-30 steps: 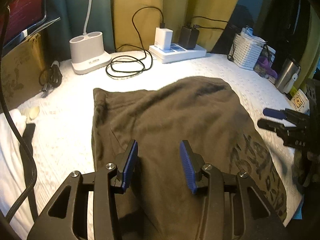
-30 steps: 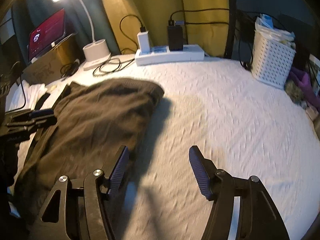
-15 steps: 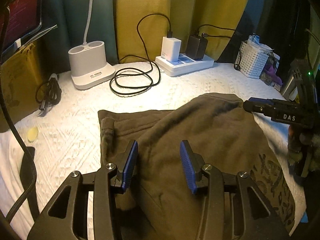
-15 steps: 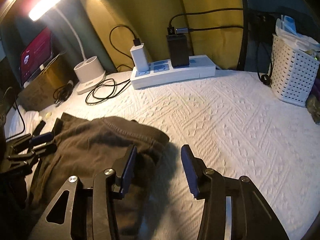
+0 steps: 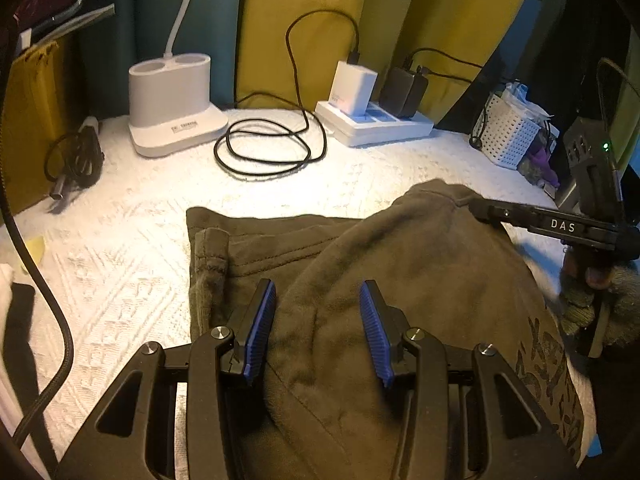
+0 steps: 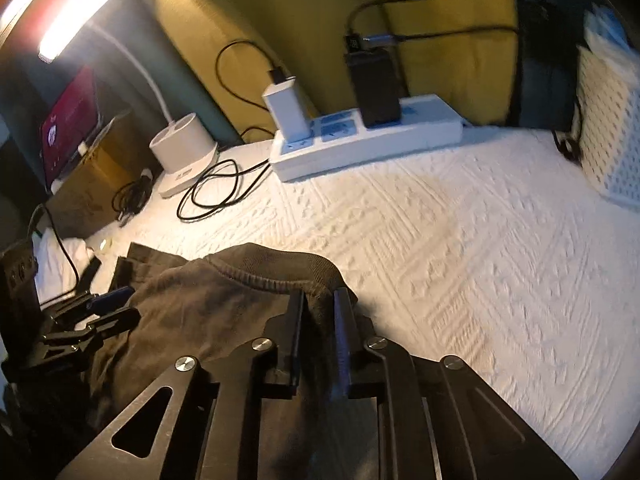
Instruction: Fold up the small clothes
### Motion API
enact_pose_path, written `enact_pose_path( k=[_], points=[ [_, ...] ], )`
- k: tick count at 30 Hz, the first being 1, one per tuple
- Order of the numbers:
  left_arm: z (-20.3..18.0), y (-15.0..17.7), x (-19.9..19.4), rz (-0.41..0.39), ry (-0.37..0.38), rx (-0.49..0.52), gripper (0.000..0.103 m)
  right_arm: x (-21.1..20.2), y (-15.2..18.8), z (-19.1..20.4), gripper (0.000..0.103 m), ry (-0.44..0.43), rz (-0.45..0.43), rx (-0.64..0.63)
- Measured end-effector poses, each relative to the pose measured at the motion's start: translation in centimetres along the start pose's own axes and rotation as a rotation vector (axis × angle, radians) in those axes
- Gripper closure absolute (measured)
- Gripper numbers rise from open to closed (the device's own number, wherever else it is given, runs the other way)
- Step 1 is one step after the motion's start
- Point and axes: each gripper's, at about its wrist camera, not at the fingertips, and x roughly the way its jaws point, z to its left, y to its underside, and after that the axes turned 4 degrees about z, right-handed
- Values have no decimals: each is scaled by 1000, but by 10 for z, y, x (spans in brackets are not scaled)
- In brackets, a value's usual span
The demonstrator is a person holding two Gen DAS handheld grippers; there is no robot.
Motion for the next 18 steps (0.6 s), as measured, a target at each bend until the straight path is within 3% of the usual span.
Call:
enact_pose_path(
  k=[7, 10, 18],
  points=[
    [-1, 0, -1, -1, -6, 4, 60, -2, -10, 17, 91, 37, -20, -82],
    [-5, 0, 2, 6, -46, 34, 60, 8, -7, 16, 90, 116, 0, -124],
    [6, -4, 2, 2, -136, 1, 62, 16, 0, 7, 85, 152, -1, -114]
  ],
)
